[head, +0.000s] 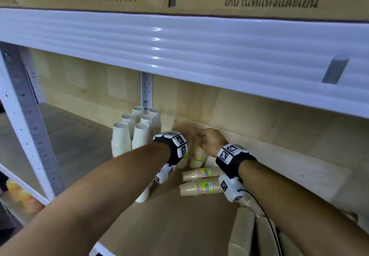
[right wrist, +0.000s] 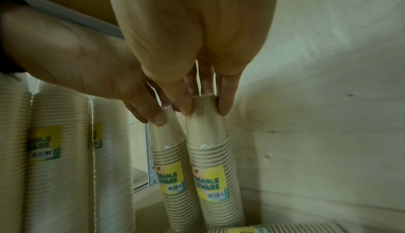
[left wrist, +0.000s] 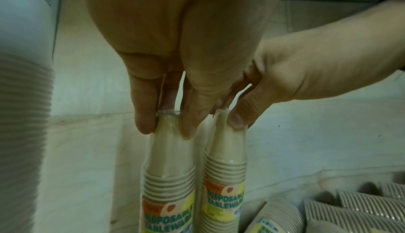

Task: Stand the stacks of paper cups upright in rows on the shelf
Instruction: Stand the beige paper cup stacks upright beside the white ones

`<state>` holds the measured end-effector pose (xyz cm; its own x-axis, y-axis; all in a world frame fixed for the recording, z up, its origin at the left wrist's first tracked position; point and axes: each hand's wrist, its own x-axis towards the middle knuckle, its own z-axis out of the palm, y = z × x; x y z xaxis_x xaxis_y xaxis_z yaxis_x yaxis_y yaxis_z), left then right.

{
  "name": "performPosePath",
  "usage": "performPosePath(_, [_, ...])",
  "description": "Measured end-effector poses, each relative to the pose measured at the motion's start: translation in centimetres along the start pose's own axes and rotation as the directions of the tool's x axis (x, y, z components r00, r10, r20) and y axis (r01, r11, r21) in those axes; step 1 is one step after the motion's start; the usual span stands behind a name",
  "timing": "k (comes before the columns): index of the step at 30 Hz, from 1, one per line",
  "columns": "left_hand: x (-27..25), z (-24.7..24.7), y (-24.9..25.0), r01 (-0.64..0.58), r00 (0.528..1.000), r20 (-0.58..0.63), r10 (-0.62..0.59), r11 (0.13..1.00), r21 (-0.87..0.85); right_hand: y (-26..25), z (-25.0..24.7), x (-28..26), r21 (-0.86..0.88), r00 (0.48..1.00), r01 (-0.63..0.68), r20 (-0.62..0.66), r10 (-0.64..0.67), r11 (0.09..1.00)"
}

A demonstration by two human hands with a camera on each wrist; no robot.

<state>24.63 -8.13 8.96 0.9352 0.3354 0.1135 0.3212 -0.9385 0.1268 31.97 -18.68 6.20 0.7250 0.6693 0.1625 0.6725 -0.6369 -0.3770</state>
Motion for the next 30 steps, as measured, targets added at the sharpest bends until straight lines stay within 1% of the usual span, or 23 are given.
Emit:
performPosePath(2, [-0.1,-0.1,0.2,-0.006,1.000,0.029,0.005,0.999,0.048,-0.2,0.2,0.3,-0.013,1.000,0.021,0.011,-0.021,1.000])
performPosePath(4, [-0.2,-0.6,0.7,-0.004,0.999,0.043,0.002,0.998,0.056,-0.4,0.1,0.6,-0.032,0.999,0.043,0.018,-0.042,0.999])
performPosePath(7, [-0.2,-0.5,0.6,0.012,1.000,0.029,-0.013,1.000,0.023,-0.6,0.1,1.1,-0.044,0.997,0.068,0.039,-0.066,0.997])
performPosePath(10, [-0.4,-0.2,0.2,0.027,0.998,0.062,-0.028,1.000,0.014,-0.7,0.3,1.6,-0.044,0.995,0.077,0.064,-0.074,0.996])
performPosePath(14, [-0.3,0.3,-0.5,0.009,0.995,0.097,-0.009,1.000,0.000,-0.7,1.2,2.0,-0.070,0.993,0.069,0.103,-0.061,0.995])
performPosePath(16, [-0.2,0.7,-0.8,0.003,0.995,0.100,-0.002,1.000,-0.007,-0.6,1.7,2.1,-0.064,0.993,0.062,0.100,-0.056,0.996])
performPosePath(22, [-0.4,1.0,-1.0,-0.026,0.999,0.047,0.028,0.999,-0.044,-0.5,1.8,1.7,-0.014,0.996,0.056,0.070,-0.055,0.998])
performPosePath(26, [-0.2,0.2,-0.5,-0.001,0.998,0.061,0.003,1.000,-0.022,-0.1,1.5,1.2,0.027,0.996,0.046,0.080,-0.048,0.999])
performPosePath(30, [-0.2,-0.5,0.0,0.023,0.999,0.034,-0.021,0.999,-0.046,0.5,0.8,0.3,0.013,0.998,0.059,0.029,-0.060,0.998])
